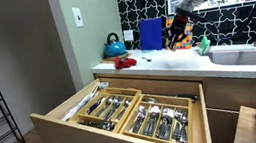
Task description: Remove the knife from the open drawer and put it on the cupboard
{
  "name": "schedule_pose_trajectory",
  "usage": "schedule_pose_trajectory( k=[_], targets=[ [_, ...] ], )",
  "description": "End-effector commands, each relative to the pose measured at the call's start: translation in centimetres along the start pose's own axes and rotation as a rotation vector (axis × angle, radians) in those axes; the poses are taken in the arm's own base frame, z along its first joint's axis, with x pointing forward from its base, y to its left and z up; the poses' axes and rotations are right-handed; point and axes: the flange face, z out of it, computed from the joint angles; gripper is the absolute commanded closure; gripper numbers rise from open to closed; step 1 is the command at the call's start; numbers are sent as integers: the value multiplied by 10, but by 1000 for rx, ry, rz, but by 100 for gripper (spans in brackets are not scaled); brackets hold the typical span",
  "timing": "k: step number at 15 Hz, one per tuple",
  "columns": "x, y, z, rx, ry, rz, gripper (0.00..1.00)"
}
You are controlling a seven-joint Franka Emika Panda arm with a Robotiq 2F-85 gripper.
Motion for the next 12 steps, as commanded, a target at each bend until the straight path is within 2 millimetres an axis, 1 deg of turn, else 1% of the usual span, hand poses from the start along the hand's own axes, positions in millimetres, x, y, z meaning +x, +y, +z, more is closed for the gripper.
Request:
schedule_pose_trajectory(
  k=[1,5,8,12],
  targets=[
    [36,21,2,50,1,87,93],
    [65,44,13,64,3,163,93],
    [84,55,25,70,21,217,93],
    [108,69,38,59,88,298,93]
  ],
)
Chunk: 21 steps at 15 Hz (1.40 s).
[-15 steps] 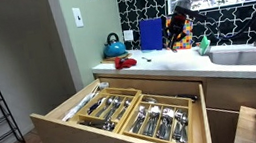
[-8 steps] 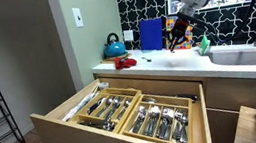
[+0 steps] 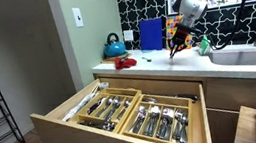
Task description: Remove the knife from the open drawer and put it on the cupboard
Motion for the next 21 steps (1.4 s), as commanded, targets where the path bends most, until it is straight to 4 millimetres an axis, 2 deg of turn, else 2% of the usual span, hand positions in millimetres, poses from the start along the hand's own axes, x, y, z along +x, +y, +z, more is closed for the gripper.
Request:
schedule_pose_trajectory(
  k=[1,6,15,21],
  targets=[
    [25,5,11,14,56,84,94],
    [36,3,29,-10,93,120,94],
    [40,-5,53,-70,134,168,93],
    [38,-7,54,-90,143,171,89]
  ],
)
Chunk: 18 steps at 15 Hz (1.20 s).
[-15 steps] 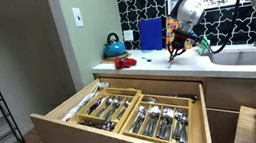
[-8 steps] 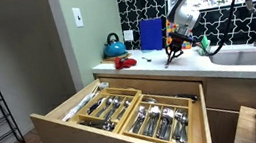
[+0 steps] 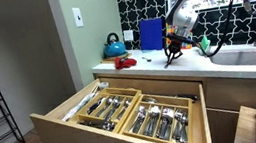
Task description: Remove the knife from the open drawer and put it on the cupboard
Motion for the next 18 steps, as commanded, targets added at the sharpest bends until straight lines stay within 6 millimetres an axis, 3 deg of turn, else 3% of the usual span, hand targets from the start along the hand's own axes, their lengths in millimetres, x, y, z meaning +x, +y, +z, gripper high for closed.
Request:
schedule_pose_trajectory(
  k=[1,2,6,10,18],
  targets=[
    [0,-3,2,-27,21,5,74],
    [-2,-4,0,-30,27,0,61],
    [-13,-11,-17,-26,68,-45,33],
    [-52,-17,-51,-79,95,-196,1],
    [-192,4,-111,-360,186,-607,0]
  ],
)
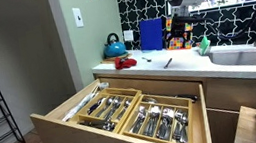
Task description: Remove the knife from the open drawer and put it on the cupboard
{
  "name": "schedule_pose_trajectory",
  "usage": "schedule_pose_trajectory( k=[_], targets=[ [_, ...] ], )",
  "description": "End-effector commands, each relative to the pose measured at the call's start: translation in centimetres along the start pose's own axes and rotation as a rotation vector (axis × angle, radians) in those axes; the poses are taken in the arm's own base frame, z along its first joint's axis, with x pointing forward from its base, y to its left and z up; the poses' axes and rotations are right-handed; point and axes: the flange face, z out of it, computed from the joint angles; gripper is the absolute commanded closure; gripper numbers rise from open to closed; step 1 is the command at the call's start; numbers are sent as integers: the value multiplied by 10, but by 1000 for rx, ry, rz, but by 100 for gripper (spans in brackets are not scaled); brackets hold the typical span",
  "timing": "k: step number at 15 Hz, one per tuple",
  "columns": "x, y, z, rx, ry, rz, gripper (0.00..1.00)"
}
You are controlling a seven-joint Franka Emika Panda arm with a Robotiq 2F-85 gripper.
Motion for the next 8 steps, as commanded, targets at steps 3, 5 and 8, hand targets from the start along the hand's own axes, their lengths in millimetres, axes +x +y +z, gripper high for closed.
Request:
schedule_pose_trajectory(
  k=[3,5,8],
  targets=[
    [-114,-14,-41,-190,76,-271,0],
    [-153,-26,-48,-225,100,-378,0],
    [-150,-42,-51,-208,89,-384,0]
  ],
)
